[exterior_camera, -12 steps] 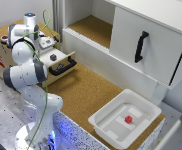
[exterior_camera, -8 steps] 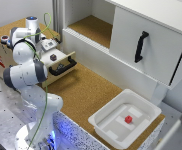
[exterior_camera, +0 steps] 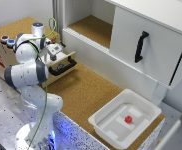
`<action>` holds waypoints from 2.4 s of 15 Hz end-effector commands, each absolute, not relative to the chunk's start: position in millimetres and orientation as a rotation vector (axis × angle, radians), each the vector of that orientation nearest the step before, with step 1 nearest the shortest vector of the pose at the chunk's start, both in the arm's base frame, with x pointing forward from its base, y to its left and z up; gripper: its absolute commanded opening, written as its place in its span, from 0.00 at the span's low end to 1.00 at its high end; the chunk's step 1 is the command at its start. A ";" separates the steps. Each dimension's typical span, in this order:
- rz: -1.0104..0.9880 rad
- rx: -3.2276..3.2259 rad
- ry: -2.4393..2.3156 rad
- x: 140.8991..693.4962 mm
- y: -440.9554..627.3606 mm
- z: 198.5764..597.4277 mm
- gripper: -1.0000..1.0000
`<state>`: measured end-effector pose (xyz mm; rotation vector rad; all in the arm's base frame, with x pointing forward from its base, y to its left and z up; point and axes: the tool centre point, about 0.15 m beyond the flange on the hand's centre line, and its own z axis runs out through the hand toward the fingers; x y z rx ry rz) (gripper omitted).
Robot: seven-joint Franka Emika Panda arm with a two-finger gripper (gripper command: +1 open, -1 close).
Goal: Rotate the yellow block to the right
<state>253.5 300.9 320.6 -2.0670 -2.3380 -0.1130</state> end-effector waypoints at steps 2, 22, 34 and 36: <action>-0.070 -2.046 -2.355 258.7 319.5 311.2 0.00; 0.043 -2.831 -1.254 240.9 320.5 344.9 0.00; 0.030 -3.079 -0.386 257.0 312.6 322.1 0.00; 0.015 -3.105 -0.281 258.2 310.5 318.5 0.00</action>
